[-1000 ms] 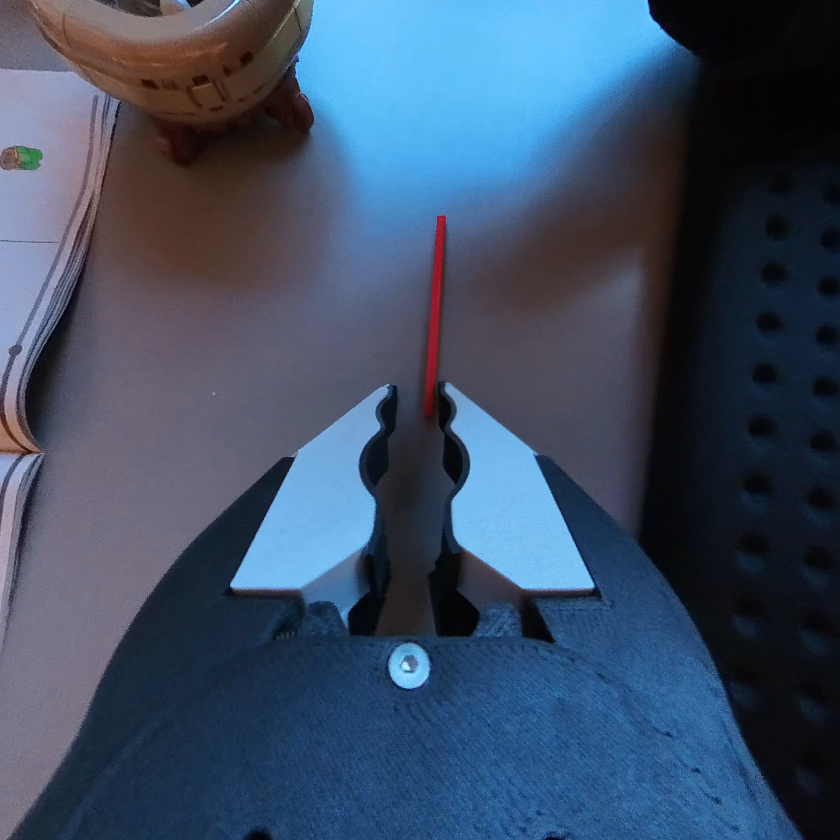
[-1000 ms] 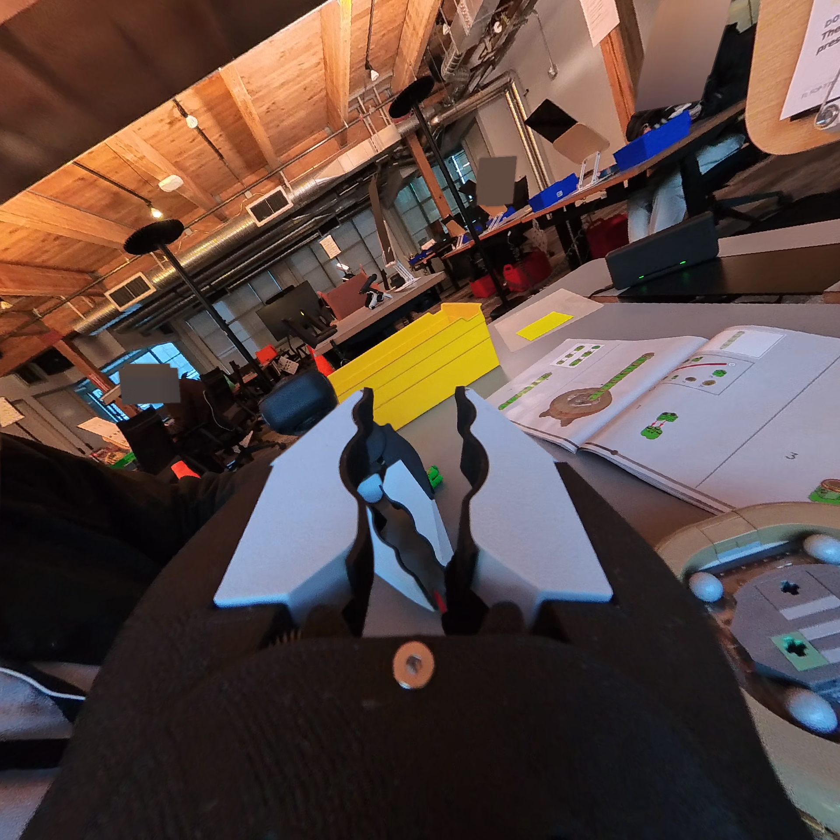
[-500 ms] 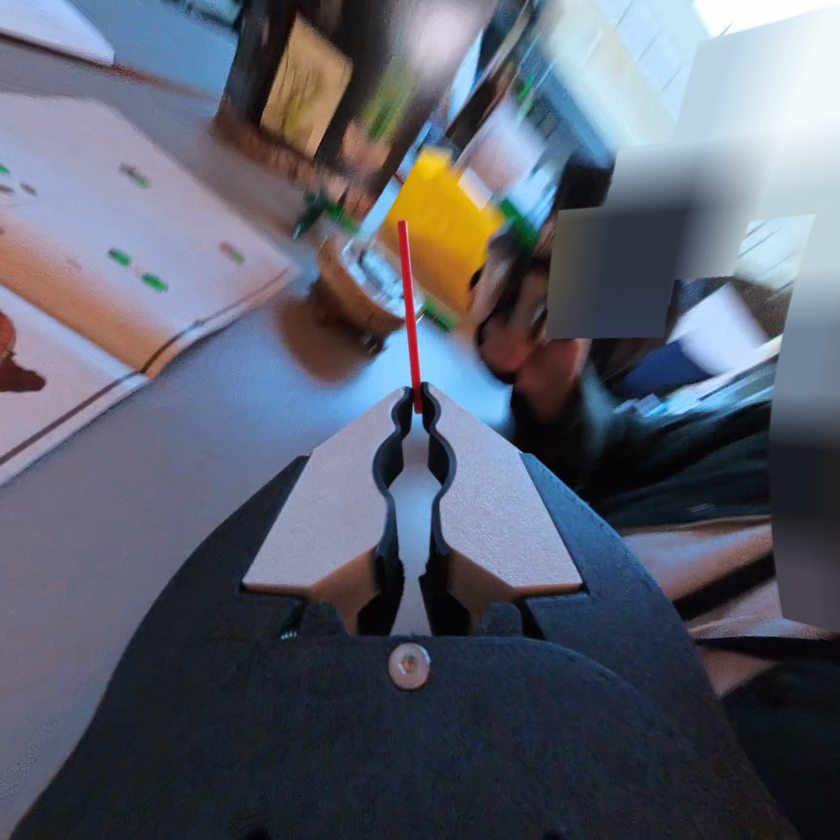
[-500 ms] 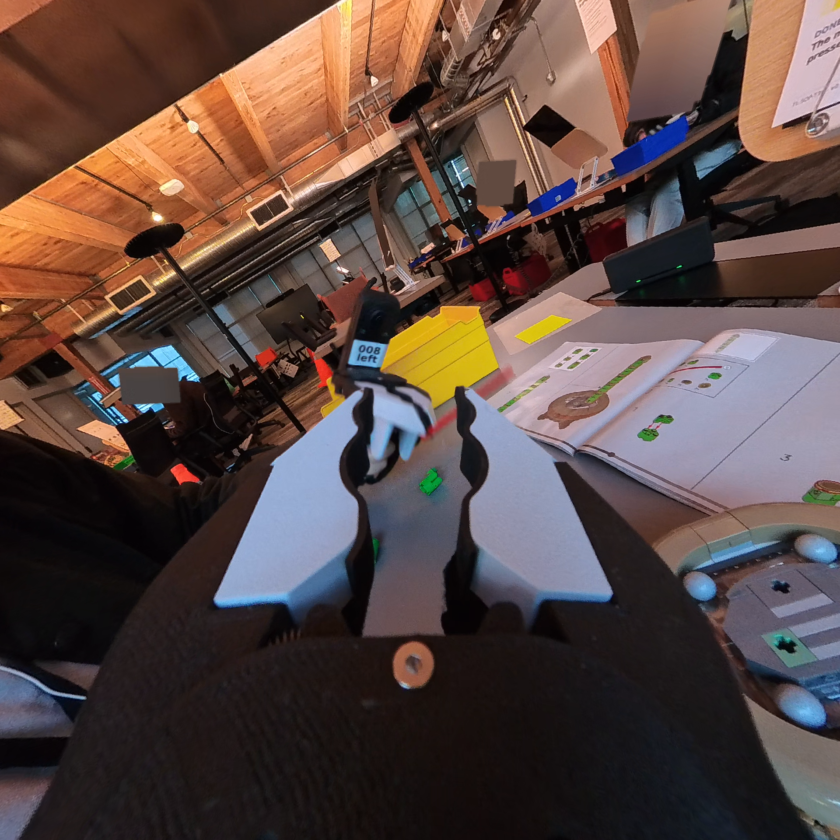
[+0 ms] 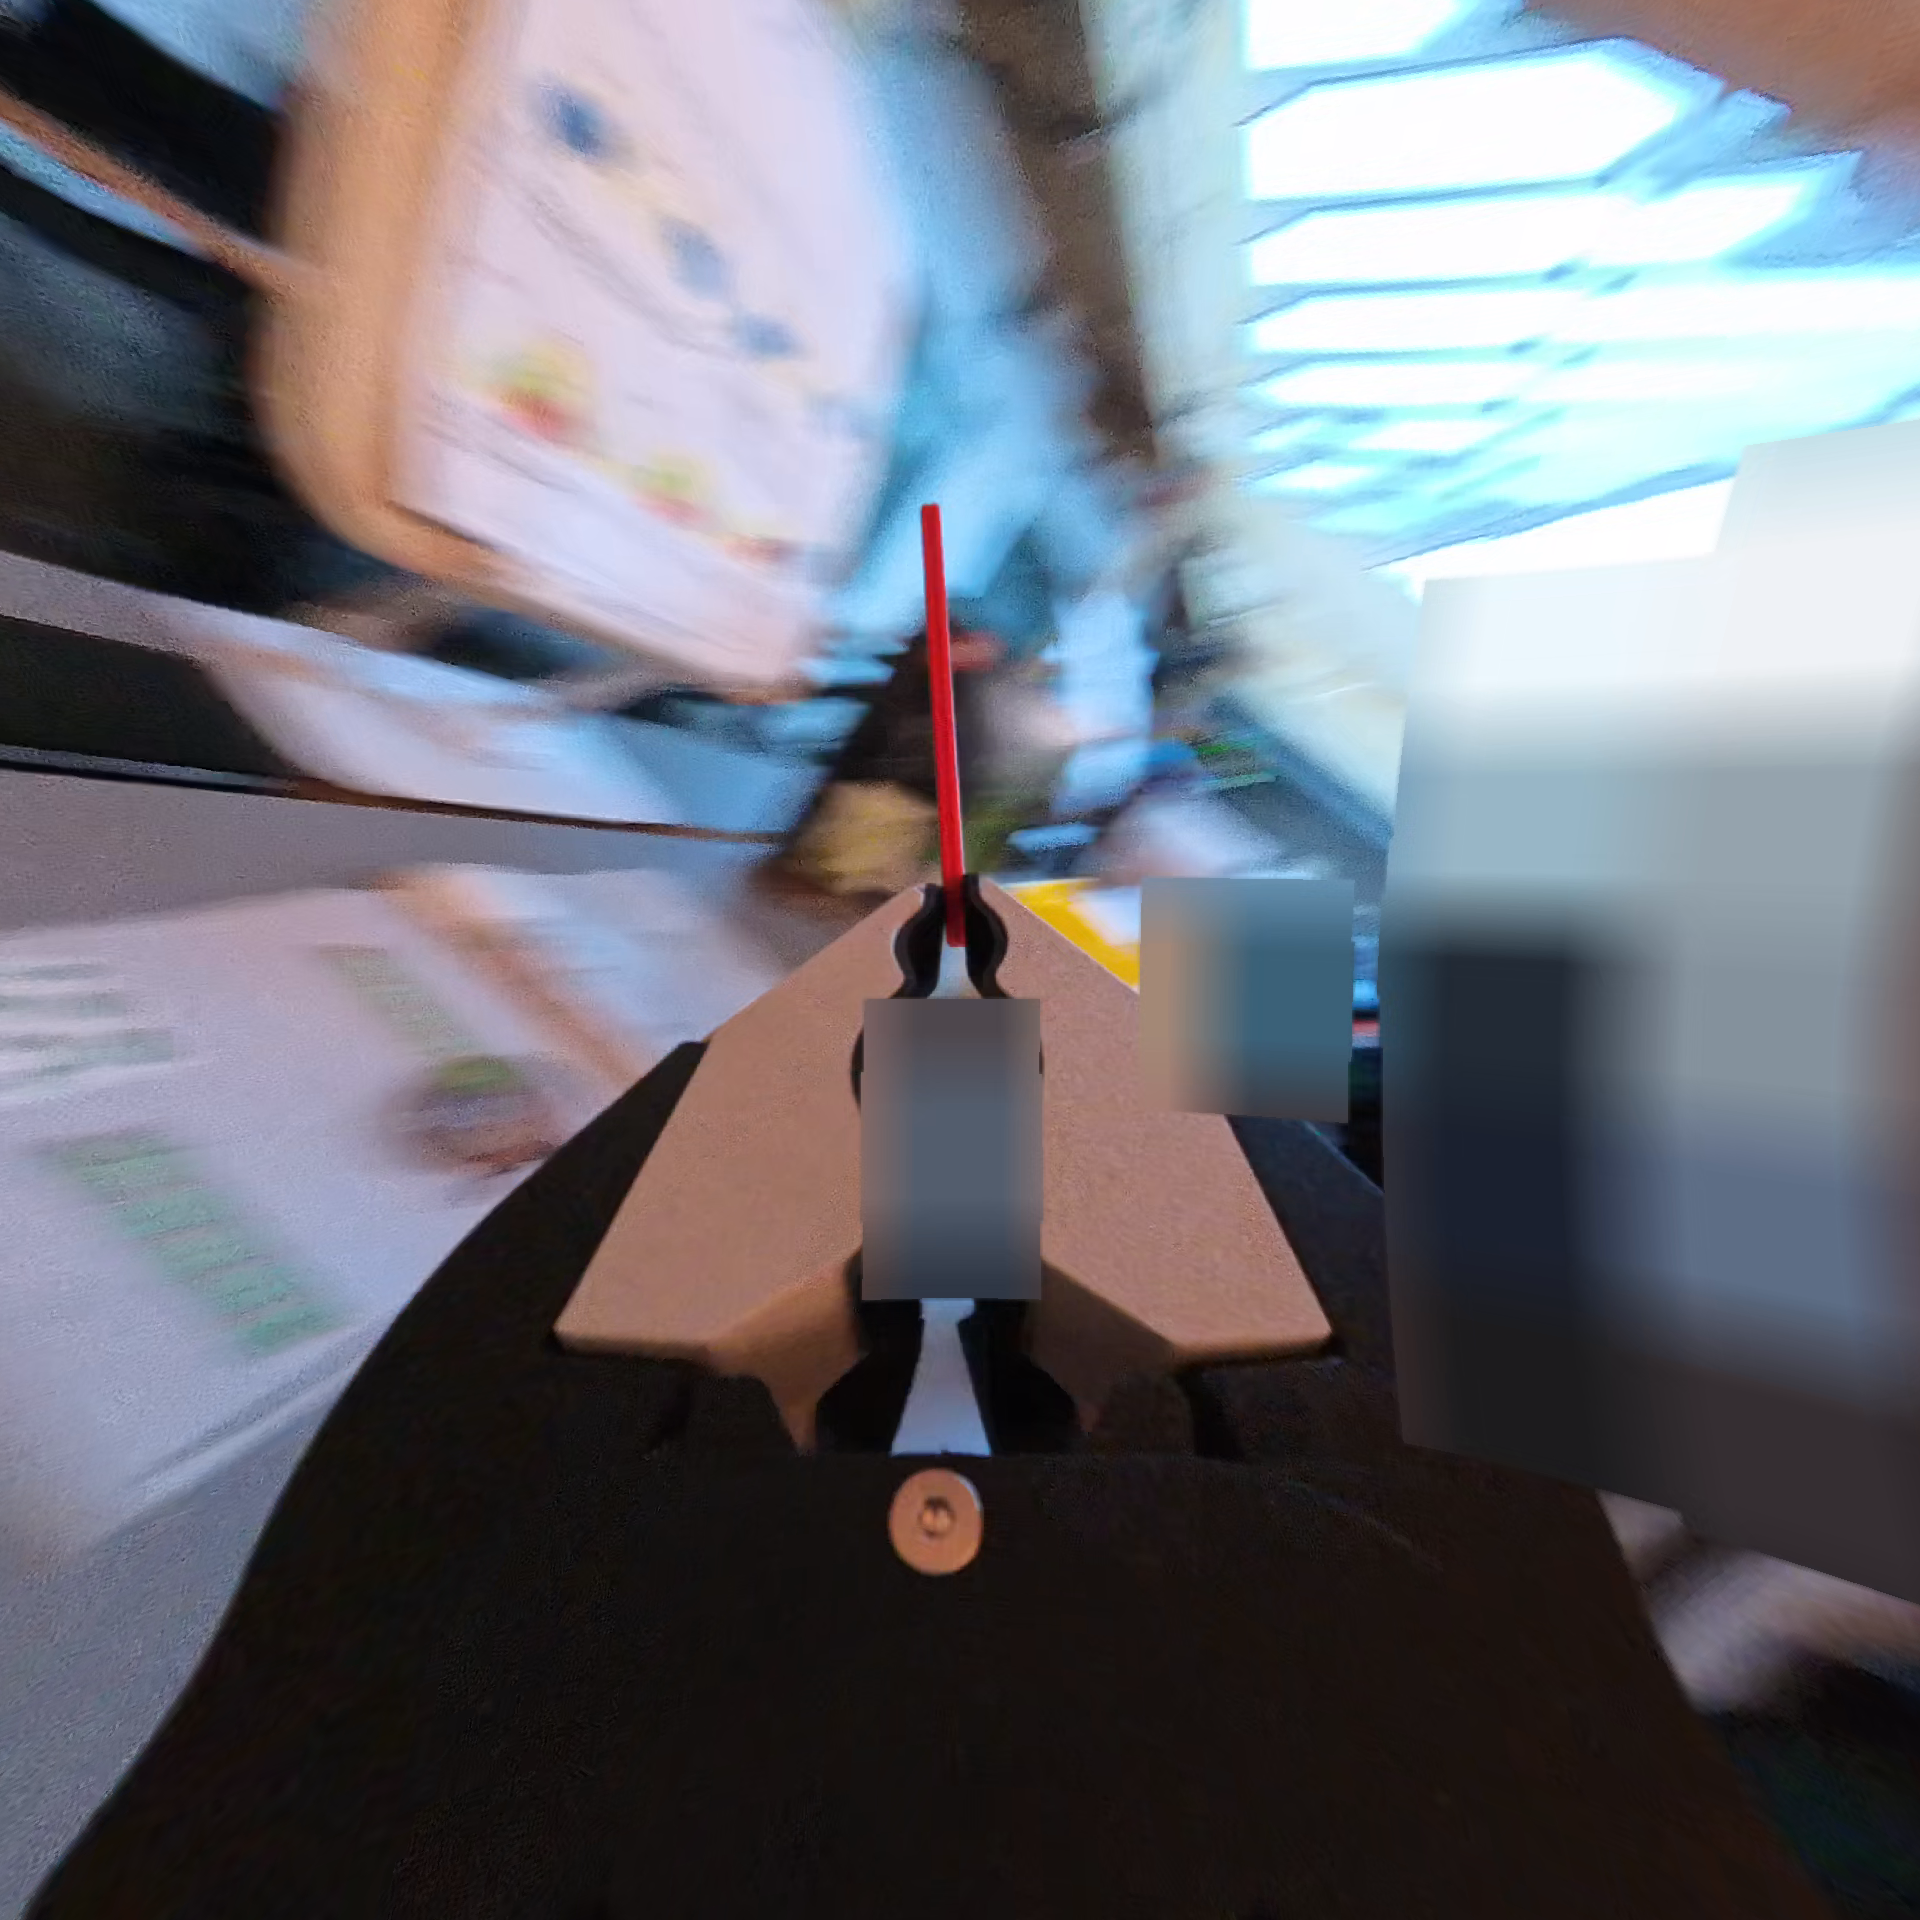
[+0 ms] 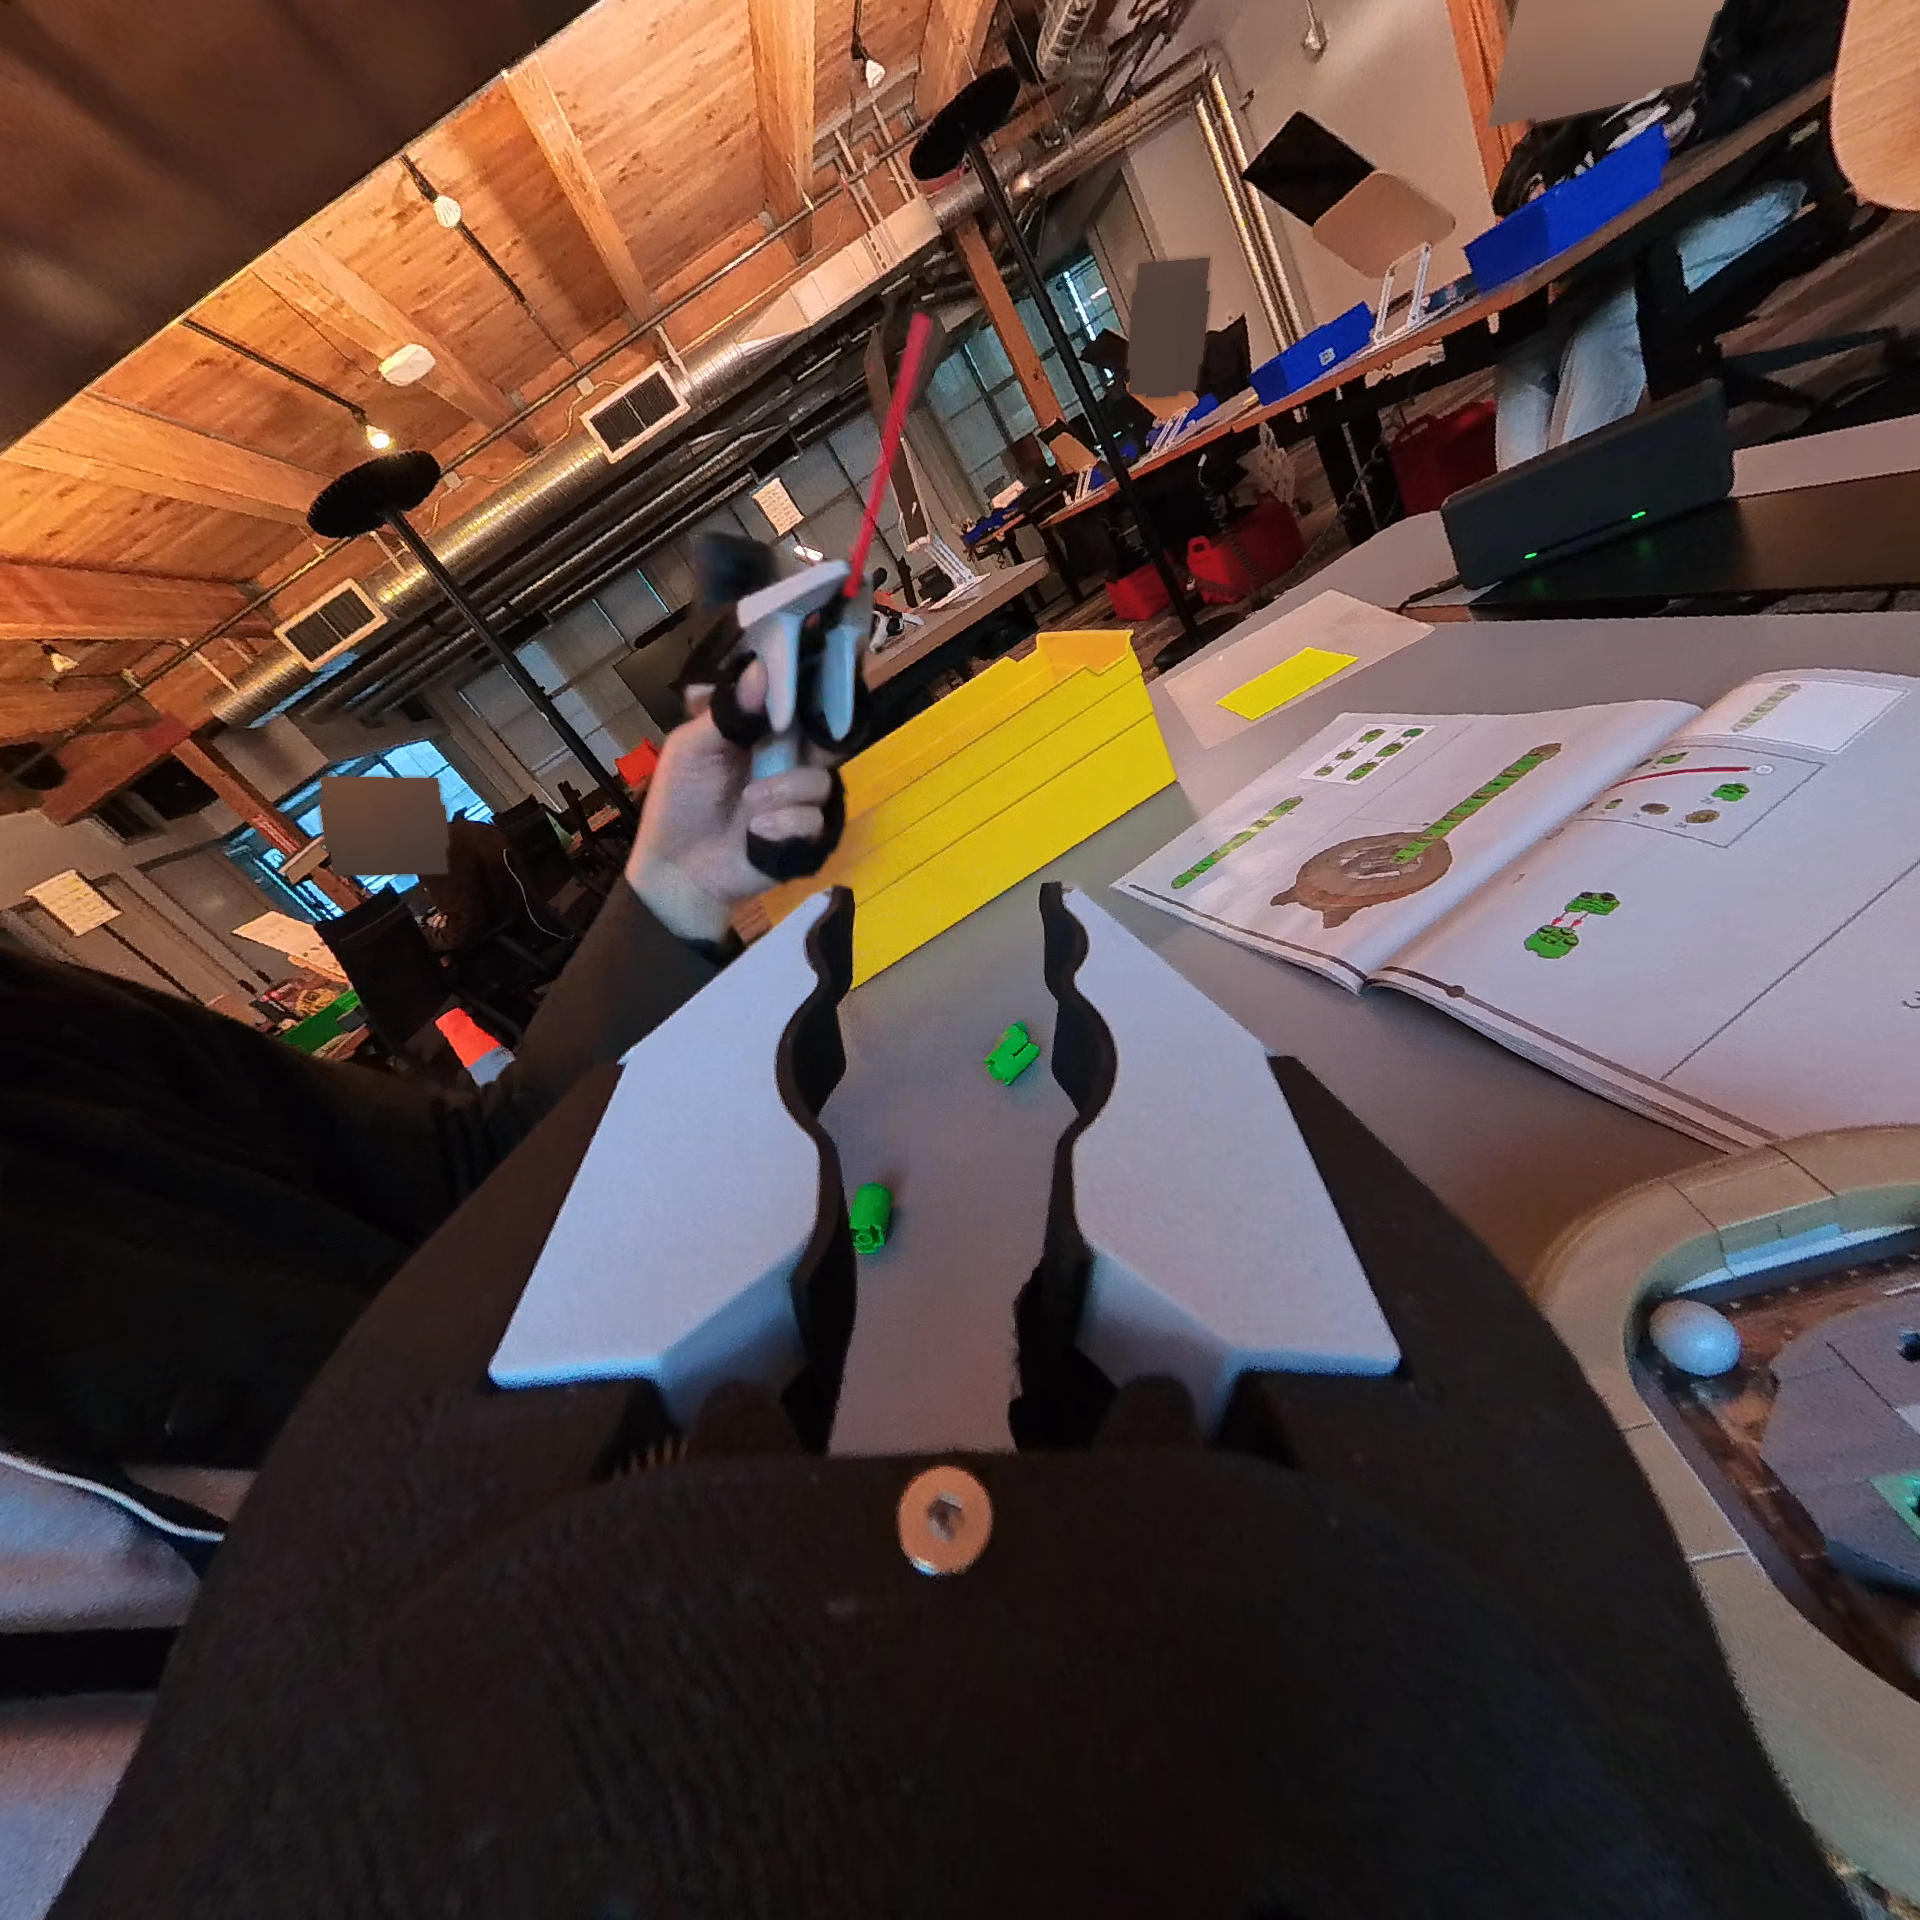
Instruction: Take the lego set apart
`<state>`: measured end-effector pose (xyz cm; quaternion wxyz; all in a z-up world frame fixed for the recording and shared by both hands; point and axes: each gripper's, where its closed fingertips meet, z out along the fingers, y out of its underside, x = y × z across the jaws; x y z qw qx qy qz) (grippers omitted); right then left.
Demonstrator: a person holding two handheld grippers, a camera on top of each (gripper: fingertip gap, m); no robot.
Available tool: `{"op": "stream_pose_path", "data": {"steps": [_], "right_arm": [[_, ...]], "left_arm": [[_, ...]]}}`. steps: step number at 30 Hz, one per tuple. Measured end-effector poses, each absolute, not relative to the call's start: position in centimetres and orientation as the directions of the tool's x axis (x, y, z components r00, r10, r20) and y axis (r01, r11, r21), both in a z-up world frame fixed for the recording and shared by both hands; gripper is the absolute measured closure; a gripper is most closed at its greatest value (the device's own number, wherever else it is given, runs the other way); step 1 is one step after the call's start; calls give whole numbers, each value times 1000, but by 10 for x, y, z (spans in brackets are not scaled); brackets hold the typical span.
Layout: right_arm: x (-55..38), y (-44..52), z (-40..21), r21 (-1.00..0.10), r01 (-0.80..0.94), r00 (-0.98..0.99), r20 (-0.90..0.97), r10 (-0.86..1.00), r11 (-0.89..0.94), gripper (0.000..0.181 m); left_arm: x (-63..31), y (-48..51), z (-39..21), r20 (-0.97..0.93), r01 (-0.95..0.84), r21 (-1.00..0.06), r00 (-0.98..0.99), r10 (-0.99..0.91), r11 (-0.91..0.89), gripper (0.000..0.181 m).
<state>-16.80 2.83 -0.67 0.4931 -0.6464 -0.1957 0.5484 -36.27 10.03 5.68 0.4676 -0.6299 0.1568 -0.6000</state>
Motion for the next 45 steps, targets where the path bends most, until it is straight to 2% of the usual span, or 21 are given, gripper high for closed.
{"op": "stream_pose_path", "data": {"steps": [1,2,3,5,7,11,15,17,20,22,24,25,26,27,29,34,36,39,43,45], "right_arm": [[-169,28,-7,-850,-286,319,-519,793,-442,146],[-170,28,-8,-849,-284,317,-522,792,-446,146],[-171,28,-10,-848,-280,315,-525,791,-451,146],[-174,27,-14,-843,-263,308,-535,787,-470,146],[-178,26,-18,-840,-249,301,-541,786,-483,146],[-183,24,-24,-847,-215,305,-532,790,-487,146],[-185,23,-25,-849,-203,304,-529,792,-489,146],[-186,22,-26,-845,-201,298,-534,791,-495,146],[-187,22,-28,-845,-193,298,-535,791,-498,146],[-187,22,-29,-846,-189,299,-534,791,-499,146],[-188,22,-30,-844,-185,298,-536,790,-503,146],[-188,22,-30,-844,-184,297,-537,789,-505,146],[-188,22,-31,-843,-183,297,-537,789,-505,146],[-188,22,-31,-843,-182,297,-538,789,-506,146],[-188,21,-30,-842,-183,290,-540,790,-508,146],[-191,18,-31,-847,-168,285,-532,797,-505,146],[-192,18,-33,-850,-156,291,-527,799,-504,145],[-193,17,-34,-852,-145,290,-523,802,-503,145],[-194,16,-34,-852,-143,288,-522,803,-503,146],[-193,17,-34,-853,-145,291,-521,803,-501,145]], "left_arm": [[-391,118,47,492,276,-870,525,-695,-408,180],[-432,132,36,333,158,-925,775,-538,-345,180],[-478,138,29,169,49,-940,927,-336,-337,180],[-543,131,19,-28,-42,-916,999,-40,-398,181],[-574,122,0,-81,-29,-865,993,81,-502,181],[-596,118,-53,-167,-47,-711,981,104,-701,180],[-609,115,-87,-256,-66,-593,960,110,-802,179],[-613,118,-84,-283,-64,-606,949,139,-793,162],[-596,131,-44,-295,-132,-749,944,148,-650,148],[-538,143,-11,-221,-200,-864,975,-10,-463,156],[-442,137,3,-98,-221,-931,919,-382,-291,161],[-394,123,-2,-19,-215,-937,818,-575,-274,170],[-356,105,-15,82,-226,-918,697,-713,-326,165],[-331,90,-31,174,-268,-877,597,-784,-399,152],[-306,67,-60,270,-382,-801,457,-847,-461,151],[-315,48,-108,124,-626,-708,347,-930,-328,142],[-306,11,-108,210,-656,-707,161,-964,-263,150],[-301,-38,-112,304,-712,-683,-71,-950,-165,149],[-297,-58,-130,285,-767,-639,-166,-944,-58,139],[-296,-60,-137,285,-786,-617,-172,-943,-43,142]]}}
